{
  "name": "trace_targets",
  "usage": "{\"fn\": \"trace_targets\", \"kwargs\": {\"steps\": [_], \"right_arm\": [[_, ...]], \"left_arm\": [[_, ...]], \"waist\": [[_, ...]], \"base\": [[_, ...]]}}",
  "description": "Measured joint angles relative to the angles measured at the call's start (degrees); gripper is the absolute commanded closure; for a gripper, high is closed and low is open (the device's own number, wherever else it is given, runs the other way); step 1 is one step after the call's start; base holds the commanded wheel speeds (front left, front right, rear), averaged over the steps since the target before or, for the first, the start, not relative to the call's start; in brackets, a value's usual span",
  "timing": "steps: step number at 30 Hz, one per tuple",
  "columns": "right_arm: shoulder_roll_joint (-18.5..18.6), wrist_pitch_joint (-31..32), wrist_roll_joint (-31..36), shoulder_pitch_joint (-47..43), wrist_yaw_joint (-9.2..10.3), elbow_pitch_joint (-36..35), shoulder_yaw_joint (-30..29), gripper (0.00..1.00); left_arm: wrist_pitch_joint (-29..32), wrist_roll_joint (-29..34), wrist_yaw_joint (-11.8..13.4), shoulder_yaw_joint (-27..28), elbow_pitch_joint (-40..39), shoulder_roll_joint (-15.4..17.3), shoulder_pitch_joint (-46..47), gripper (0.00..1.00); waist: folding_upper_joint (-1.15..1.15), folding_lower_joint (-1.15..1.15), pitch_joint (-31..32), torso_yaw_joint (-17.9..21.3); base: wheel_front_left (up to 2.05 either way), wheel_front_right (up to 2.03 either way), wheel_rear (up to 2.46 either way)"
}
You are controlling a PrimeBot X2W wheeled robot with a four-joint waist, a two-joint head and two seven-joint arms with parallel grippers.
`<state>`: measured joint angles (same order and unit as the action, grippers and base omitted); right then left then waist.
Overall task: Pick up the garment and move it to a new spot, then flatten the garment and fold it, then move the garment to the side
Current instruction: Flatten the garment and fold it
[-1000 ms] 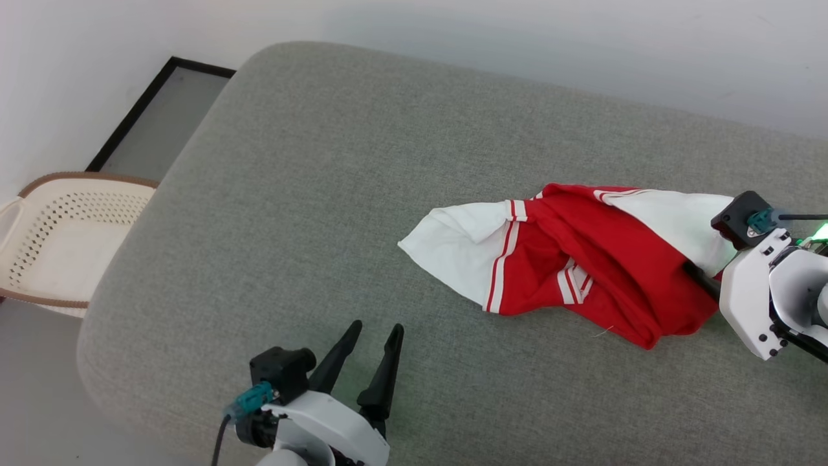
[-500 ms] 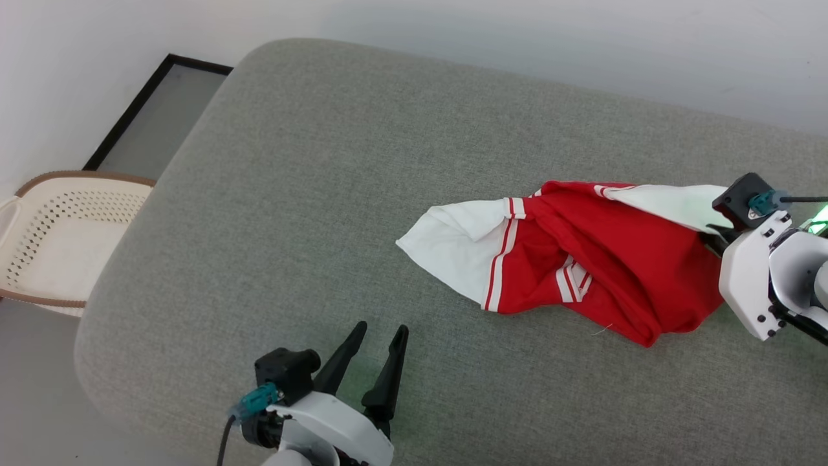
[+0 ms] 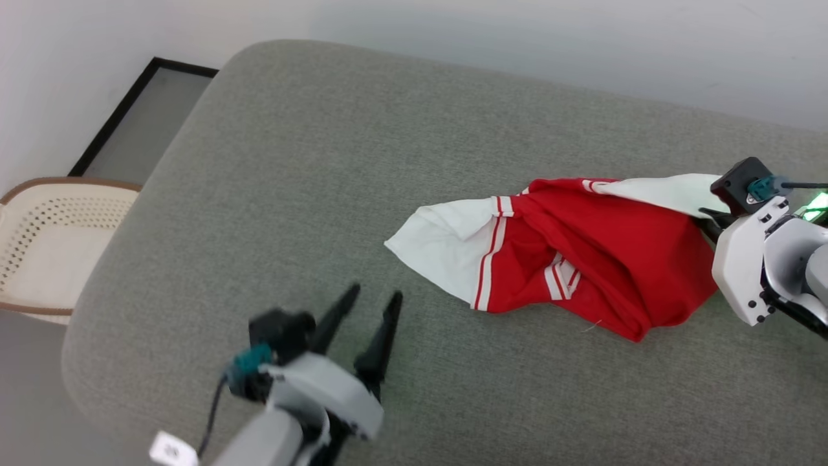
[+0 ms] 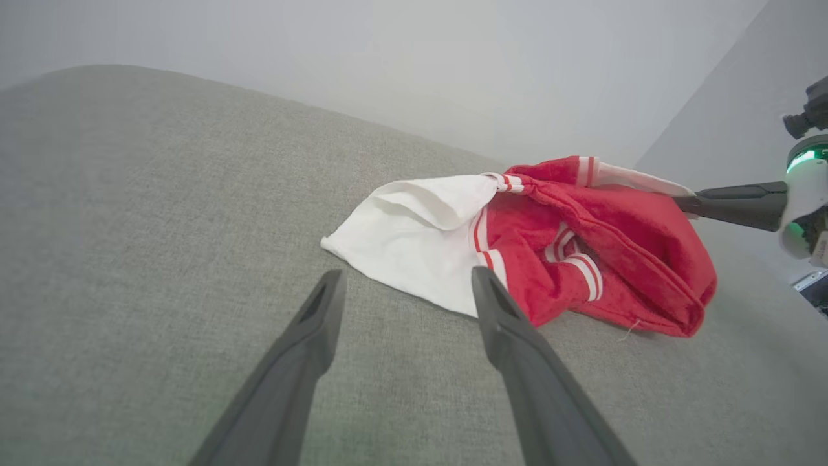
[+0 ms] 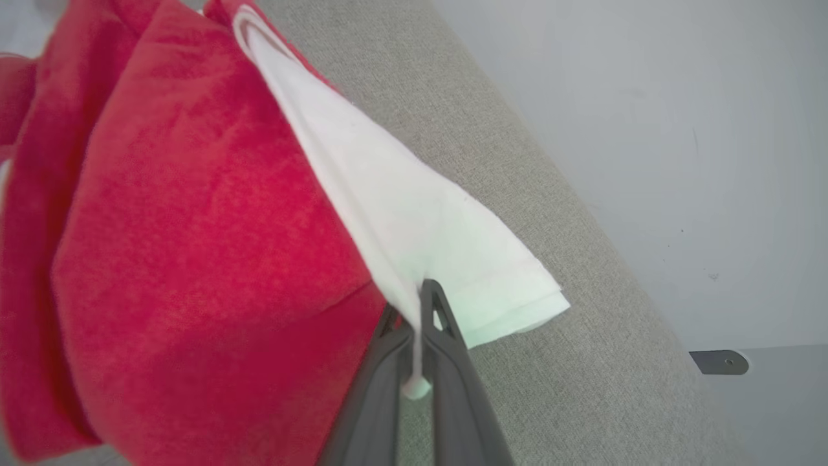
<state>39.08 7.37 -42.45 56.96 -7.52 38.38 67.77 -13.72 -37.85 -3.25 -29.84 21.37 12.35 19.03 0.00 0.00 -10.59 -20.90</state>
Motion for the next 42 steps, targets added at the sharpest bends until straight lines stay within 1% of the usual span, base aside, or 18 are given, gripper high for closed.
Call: {"fn": "trace_targets", "kwargs": {"steps": [3, 6, 12, 15, 18, 22, 26, 30, 33, 36, 40, 42], "right_arm": [[-0.8, -0.5, -0.5, 0.0, 0.0, 0.9, 0.5, 1.0], [-1.4, -1.0, -0.8, 0.0, 0.0, 1.6, 0.9, 1.0], [-1.9, -1.6, -1.9, 0.8, 0.0, 2.5, 1.8, 1.0], [-1.9, -1.7, -2.0, 1.4, 0.0, 2.8, 2.1, 1.0], [-1.9, -1.8, -2.3, 2.3, 0.0, 2.9, 2.5, 1.0], [-1.9, -2.2, -2.4, 3.4, 0.0, 3.1, 2.9, 1.0], [-2.1, -2.3, -2.4, 4.2, 0.0, 3.2, 3.2, 1.0], [-2.6, -2.3, -2.4, 5.2, 0.0, 3.2, 3.8, 1.0], [-3.0, -2.1, -2.4, 6.3, 0.0, 3.0, 4.0, 1.0], [-3.1, -2.1, -2.3, 7.1, 0.0, 2.8, 4.4, 1.0], [-3.4, -1.6, -1.9, 8.0, 0.0, 2.3, 4.8, 1.0], [-3.5, -1.3, -1.8, 8.7, 0.0, 2.0, 4.9, 1.0]], "left_arm": [[1.2, 0.2, -0.4, 0.2, 0.0, 0.9, 2.9, 0.0], [1.8, 0.1, -0.7, 0.2, 0.1, 1.0, 4.6, 0.0], [2.6, 0.3, -1.2, -0.5, 1.4, 1.2, 6.9, 0.0], [4.2, 0.8, -1.8, -1.5, 2.3, 1.7, 8.6, 0.0], [6.5, 0.9, -2.4, -2.4, 3.3, 2.8, 11.8, 0.0], [12.3, 0.6, -3.6, -4.7, 5.0, 4.9, 17.4, 0.0], [19.5, -1.8, -4.0, -8.1, 7.0, 6.3, 23.6, 0.0], [27.6, -9.2, -4.2, -12.4, 8.5, 7.4, 29.0, 0.0], [33.3, -14.1, -4.1, -14.4, 11.9, 8.7, 33.0, 0.0], [38.2, -17.2, -4.1, -17.3, 15.1, 8.9, 35.4, 0.0], [41.5, -21.0, -4.1, -19.6, 18.3, 8.5, 38.7, 0.0], [41.4, -21.6, -4.1, -21.0, 19.9, 8.6, 40.1, 0.0]], "waist": [[0.0, 0.0, 0.0, 0.6], [0.0, 0.0, 0.0, 1.2], [0.0, 0.0, -0.6, 2.0], [0.0, 0.0, -1.1, 2.1], [0.0, 0.0, -1.7, 2.1], [0.0, 0.0, -2.6, 2.1], [0.0, 0.0, -3.5, 2.1], [0.0, 0.0, -4.3, 2.4], [0.0, 0.0, -5.0, 2.8], [0.0, 0.0, -5.6, 3.3], [0.0, 0.0, -6.4, 4.0], [0.0, 0.0, -6.9, 4.3]], "base": [[0.0, 0.0, 0.0], [0.0, 0.0, 0.0], [0.0, 0.0, 0.0], [0.0, 0.0, 0.0], [0.0, 0.0, 0.0], [0.0, 0.0, 0.0], [0.0, 0.0, 0.0], [0.0, 0.0, 0.0], [0.0, 0.0, 0.0], [0.0, 0.0, 0.0], [0.0, 0.0, 0.0], [0.0, 0.0, 0.0]]}}
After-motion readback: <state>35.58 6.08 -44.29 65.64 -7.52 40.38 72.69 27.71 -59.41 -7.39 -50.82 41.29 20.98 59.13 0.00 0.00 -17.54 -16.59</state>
